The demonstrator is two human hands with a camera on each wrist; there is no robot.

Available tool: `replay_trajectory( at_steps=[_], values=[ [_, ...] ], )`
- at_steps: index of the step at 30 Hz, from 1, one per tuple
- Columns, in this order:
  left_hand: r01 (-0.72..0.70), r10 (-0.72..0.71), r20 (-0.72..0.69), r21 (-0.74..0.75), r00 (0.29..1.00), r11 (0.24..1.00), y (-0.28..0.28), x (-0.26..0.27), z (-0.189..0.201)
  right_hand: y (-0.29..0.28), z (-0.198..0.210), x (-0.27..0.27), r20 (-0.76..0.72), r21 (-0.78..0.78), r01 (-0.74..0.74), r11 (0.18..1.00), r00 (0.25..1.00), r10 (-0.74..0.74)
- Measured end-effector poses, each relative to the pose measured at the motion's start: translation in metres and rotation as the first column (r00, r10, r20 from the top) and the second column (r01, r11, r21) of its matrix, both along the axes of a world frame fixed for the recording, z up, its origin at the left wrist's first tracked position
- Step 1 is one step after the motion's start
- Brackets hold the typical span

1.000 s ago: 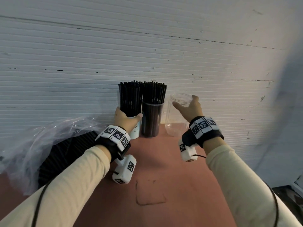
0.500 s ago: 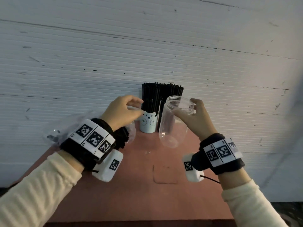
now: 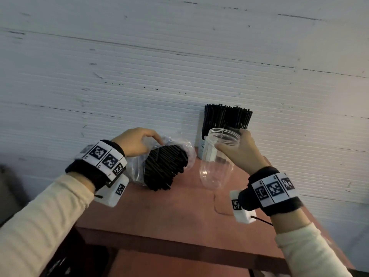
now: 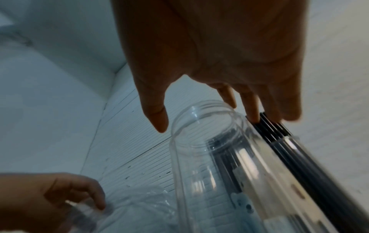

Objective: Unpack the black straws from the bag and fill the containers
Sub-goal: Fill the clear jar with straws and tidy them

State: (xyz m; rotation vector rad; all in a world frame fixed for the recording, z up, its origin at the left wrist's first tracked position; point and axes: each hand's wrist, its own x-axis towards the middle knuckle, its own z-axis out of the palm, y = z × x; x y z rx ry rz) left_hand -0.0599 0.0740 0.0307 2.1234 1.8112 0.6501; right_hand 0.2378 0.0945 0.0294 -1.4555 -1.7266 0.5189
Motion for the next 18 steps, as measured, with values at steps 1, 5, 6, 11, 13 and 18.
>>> replay_trajectory(
  at_steps=[1, 5, 6, 11, 13, 18],
  values=[
    [-0.018, 0.018, -0.003, 0.004, 1.0, 1.0, 0.0, -0.002, -0.002, -0.006, 0.003, -0.004, 0.041, 0.056, 0.009, 0.998, 0.999, -0.011],
    [-0.07, 0.069, 0.043, 0.029, 0.997, 0.997, 0.005, -0.005, -0.005, -0.022, 0.013, -0.033, 0.142, 0.469, -0.102, 0.878, 0.989, 0.039],
    [-0.062, 0.06, 0.052, 0.046, 0.997, 0.997, 0.006, -0.005, -0.006, -0.022, 0.012, -0.045, 0.188, 0.501, -0.175, 0.848, 0.978, 0.09],
    [-0.125, 0.109, 0.14, 0.112, 0.984, 0.986, 0.007, -0.005, -0.004, -0.012, -0.007, -0.111, 0.511, 0.033, -0.491, 0.87, 0.757, 0.408],
    [-0.11, 0.088, 0.165, 0.128, 0.982, 0.986, 0.007, -0.002, -0.003, 0.0, -0.02, -0.133, 0.629, -0.222, -0.446, 0.867, 0.614, 0.477],
    [-0.083, 0.05, 0.197, 0.163, 0.979, 0.983, 0.009, -0.002, 0.0, 0.024, -0.037, -0.166, 0.74, -0.321, -0.278, 0.905, 0.522, 0.423]
  ],
)
